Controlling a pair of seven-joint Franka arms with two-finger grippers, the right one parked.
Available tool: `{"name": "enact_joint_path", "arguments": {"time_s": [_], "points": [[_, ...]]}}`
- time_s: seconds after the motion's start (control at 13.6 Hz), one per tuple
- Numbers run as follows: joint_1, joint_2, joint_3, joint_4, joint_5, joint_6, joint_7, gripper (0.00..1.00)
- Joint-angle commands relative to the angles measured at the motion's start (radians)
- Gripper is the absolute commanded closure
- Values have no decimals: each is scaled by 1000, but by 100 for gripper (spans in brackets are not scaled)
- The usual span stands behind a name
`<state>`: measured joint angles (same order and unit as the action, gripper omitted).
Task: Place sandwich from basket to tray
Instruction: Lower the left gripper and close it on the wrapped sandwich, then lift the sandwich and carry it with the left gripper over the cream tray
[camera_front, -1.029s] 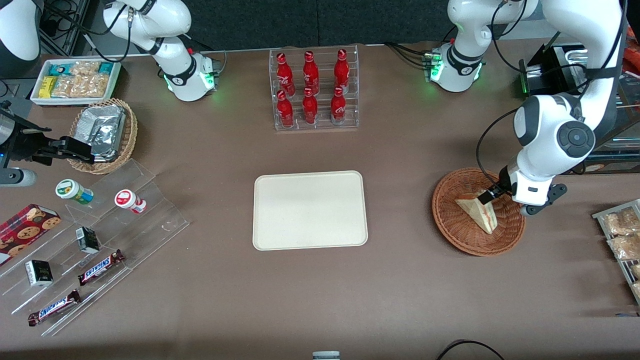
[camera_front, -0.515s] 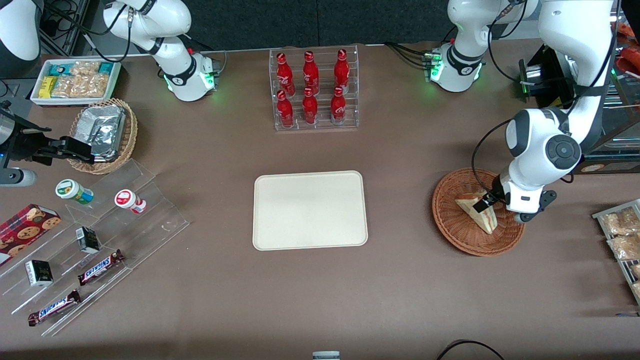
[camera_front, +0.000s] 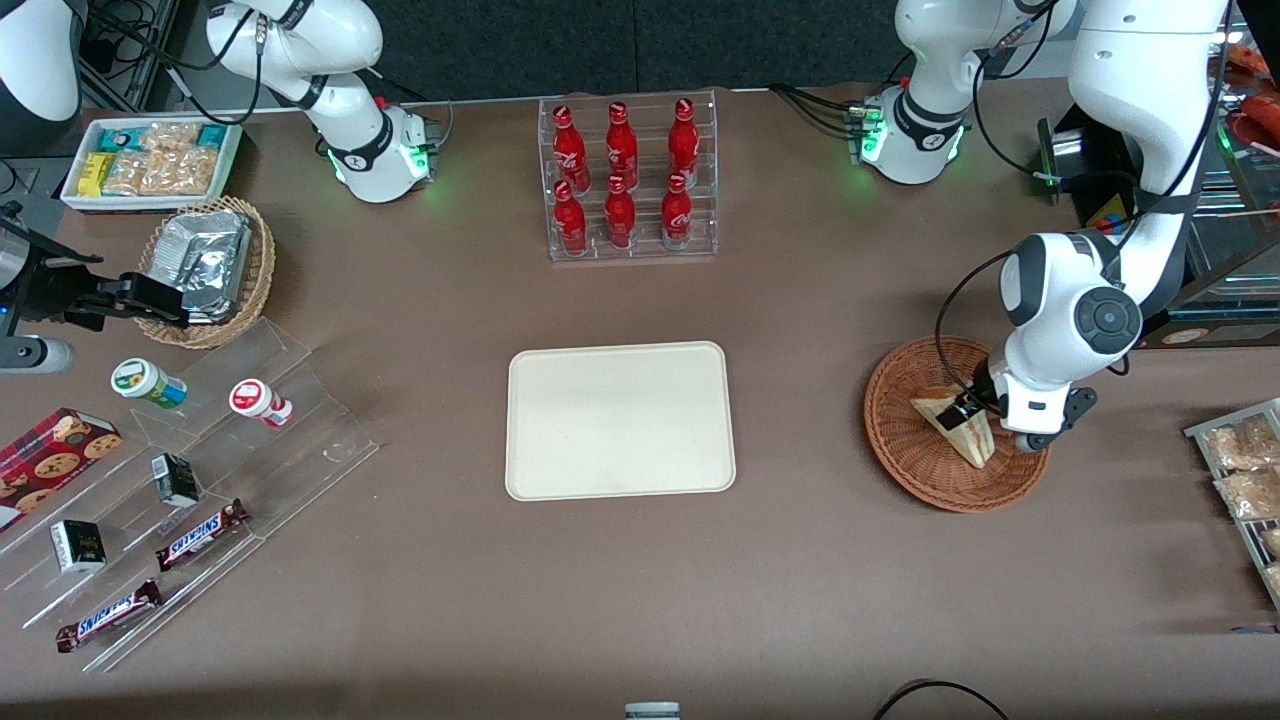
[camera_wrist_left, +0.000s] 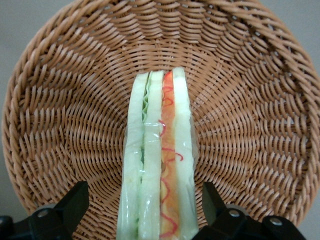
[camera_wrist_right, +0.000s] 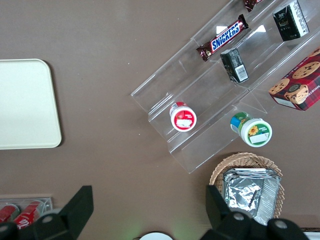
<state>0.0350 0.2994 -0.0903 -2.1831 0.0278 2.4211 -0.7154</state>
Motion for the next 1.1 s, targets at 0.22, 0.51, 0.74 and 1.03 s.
{"name": "enact_joint_path", "arguments": {"time_s": [0.22, 0.51, 0.74, 1.03], "points": [[-7, 40, -5, 11, -8, 33, -10, 43], [-10, 38, -9, 60, -8, 13, -7, 88], [-26, 38, -28, 199, -8, -168, -7, 88], [-137, 78, -29, 474, -12, -476, -56, 86]]}}
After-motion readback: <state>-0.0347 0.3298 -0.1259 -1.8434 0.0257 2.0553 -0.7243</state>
